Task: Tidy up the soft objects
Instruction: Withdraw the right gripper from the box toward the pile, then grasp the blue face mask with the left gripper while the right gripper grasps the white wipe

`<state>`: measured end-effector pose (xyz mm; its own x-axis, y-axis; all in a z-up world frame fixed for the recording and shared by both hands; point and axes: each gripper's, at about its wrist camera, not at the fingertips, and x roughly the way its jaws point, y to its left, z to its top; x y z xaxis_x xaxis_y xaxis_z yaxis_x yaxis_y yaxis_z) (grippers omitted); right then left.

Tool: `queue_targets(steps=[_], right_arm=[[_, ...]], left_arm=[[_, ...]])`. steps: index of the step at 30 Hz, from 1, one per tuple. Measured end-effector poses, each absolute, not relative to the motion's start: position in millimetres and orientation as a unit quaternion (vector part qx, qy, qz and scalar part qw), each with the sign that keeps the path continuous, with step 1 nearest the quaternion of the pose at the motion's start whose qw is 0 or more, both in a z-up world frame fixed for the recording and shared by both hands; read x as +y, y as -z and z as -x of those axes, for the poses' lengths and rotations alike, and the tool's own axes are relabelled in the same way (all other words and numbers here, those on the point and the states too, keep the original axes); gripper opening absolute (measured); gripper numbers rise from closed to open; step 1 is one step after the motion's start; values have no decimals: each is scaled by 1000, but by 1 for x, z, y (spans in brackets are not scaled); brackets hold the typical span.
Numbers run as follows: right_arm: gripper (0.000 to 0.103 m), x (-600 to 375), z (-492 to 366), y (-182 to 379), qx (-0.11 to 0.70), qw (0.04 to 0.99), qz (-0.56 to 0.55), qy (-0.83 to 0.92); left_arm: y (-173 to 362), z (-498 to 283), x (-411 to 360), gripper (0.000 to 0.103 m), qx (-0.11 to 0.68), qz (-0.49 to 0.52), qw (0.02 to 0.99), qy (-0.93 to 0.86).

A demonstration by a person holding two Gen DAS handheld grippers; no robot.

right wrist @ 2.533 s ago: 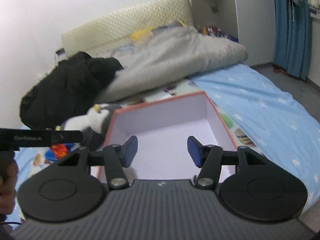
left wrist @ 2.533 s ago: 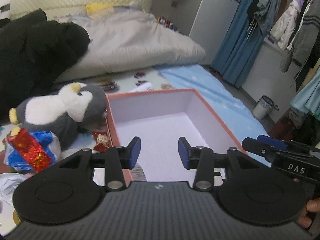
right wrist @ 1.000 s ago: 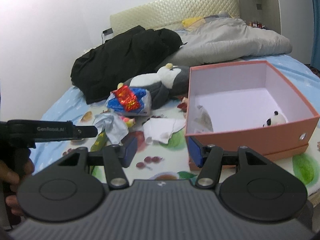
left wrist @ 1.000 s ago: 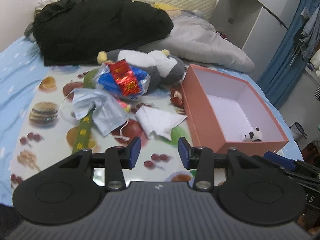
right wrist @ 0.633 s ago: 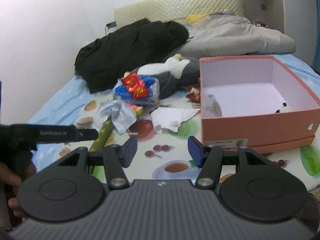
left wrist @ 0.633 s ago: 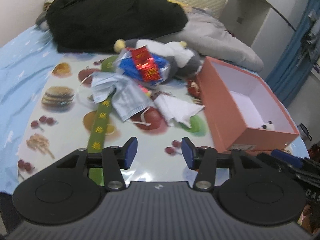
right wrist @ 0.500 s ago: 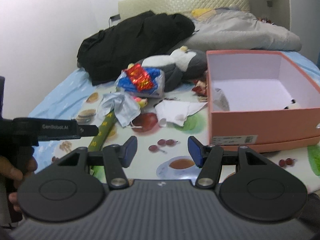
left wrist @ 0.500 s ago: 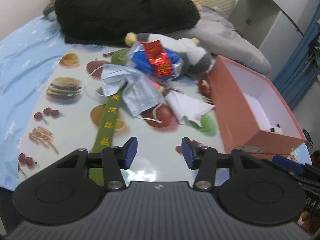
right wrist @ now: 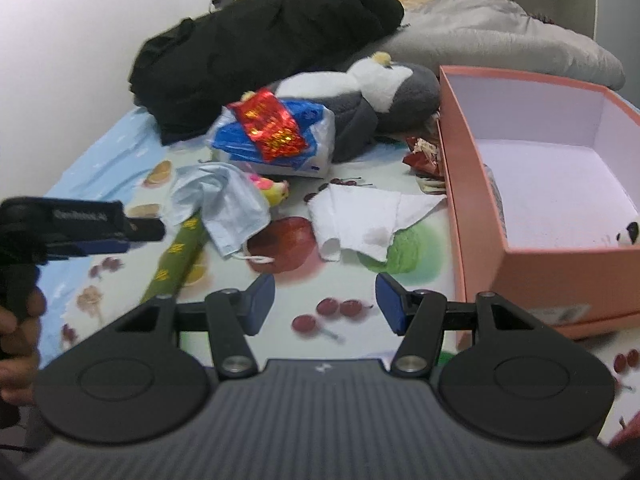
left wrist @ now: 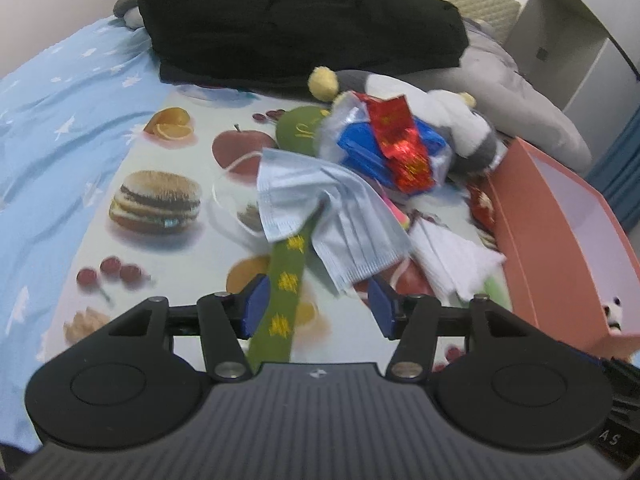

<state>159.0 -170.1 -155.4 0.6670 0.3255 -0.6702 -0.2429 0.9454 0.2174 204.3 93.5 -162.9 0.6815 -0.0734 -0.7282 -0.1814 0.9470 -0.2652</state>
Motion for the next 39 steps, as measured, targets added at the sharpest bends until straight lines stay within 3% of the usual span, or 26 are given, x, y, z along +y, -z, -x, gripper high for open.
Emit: queue_targets(steps=[10,16,30,36,38,39], right_arm=[[59,-157,-208,175,388,910,-44,-136],[59,-157,-242,190,395,910,-48,-113],[58,-143,-277,226,409,902,-33,-133],[53,-136,-277,229,409,902,1,-134],[37,-135,-276,228,411,902,6,-132],[33,-136,-276,227,414,900,1,-134]], left_arm=[[180,-260,102,60,397,143,905,-54],[188,-287,100,70,403,101,908,-51],[210,-313,103,69,417,93,903,-37],[216,-311,104,53,434,109,894,-33],[216,-308,103,40,439,109,891,-34],[215,-307,103,38,439,110,891,-35]])
